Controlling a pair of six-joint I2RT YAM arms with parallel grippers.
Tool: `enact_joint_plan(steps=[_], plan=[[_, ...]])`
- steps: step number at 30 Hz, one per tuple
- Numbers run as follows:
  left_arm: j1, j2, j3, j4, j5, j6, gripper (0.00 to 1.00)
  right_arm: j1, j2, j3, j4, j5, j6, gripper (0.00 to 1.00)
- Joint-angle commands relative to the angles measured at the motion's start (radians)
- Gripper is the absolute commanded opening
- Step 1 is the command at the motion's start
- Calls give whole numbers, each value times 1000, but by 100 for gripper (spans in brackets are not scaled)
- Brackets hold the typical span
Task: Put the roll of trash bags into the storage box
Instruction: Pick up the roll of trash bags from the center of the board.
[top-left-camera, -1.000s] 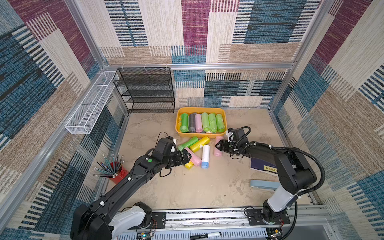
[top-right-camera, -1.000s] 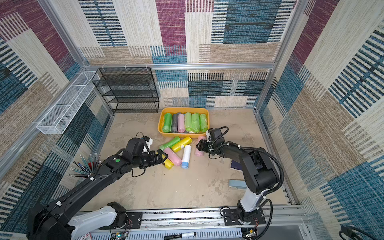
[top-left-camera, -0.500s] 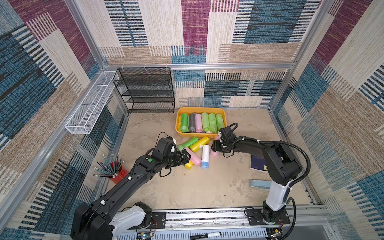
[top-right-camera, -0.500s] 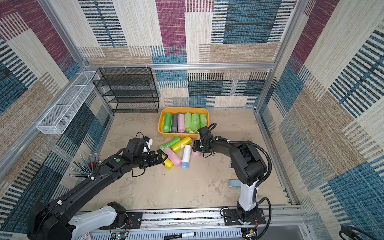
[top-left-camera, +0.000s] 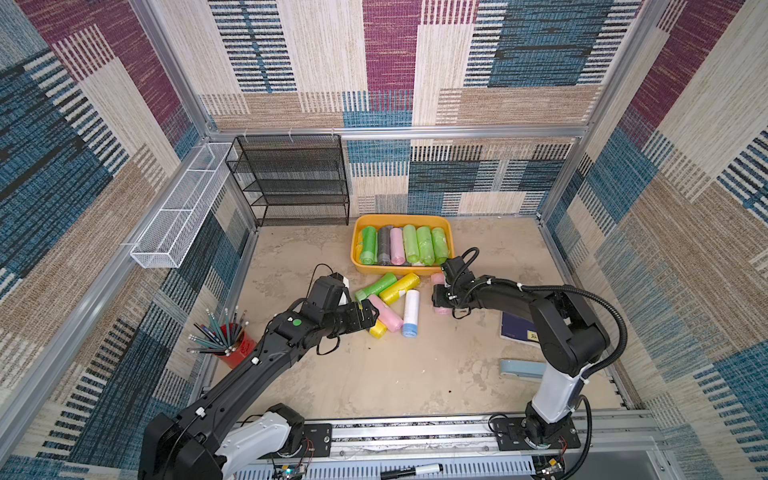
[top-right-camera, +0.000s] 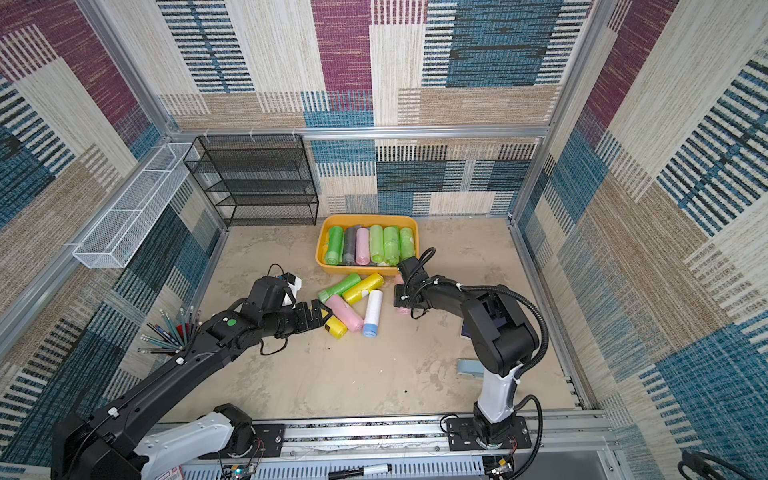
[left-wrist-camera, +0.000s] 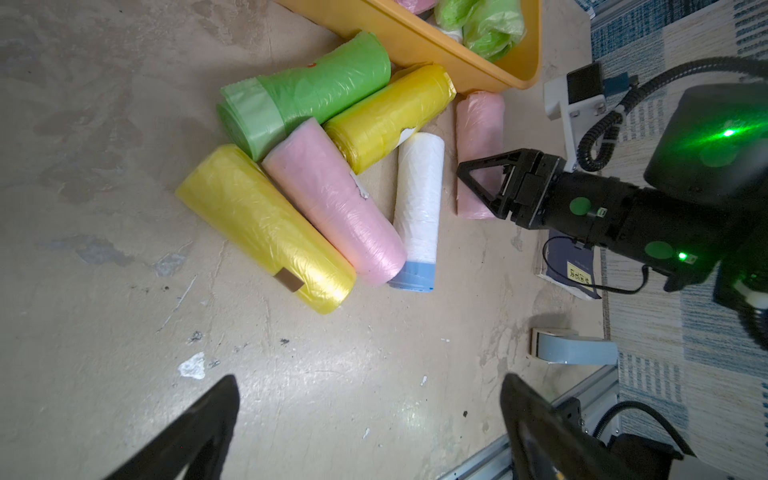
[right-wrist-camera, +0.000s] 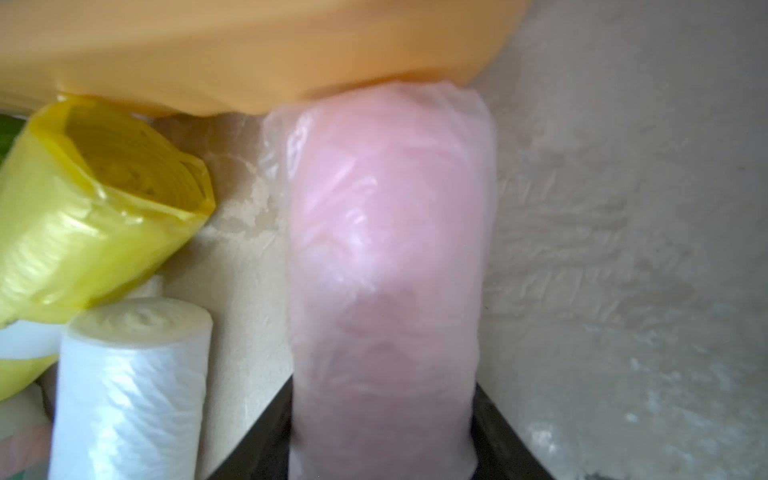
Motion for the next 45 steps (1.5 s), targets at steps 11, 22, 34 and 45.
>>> enact_joint_plan(steps=[11,22,34,45], plan=[[3,-6,-4,-18,-18,15,98,0,-143,-94,11,-102,42,44],[4,-18,-12,-18,-1,9,98,0,-196,-145,76,-161,69,40],[4,-16,-19,6,12,5,98,-1,-264,-181,102,-224,111,40],[6,-35,-30,-7,8,2,98,-11,-281,-187,154,-310,155,37]])
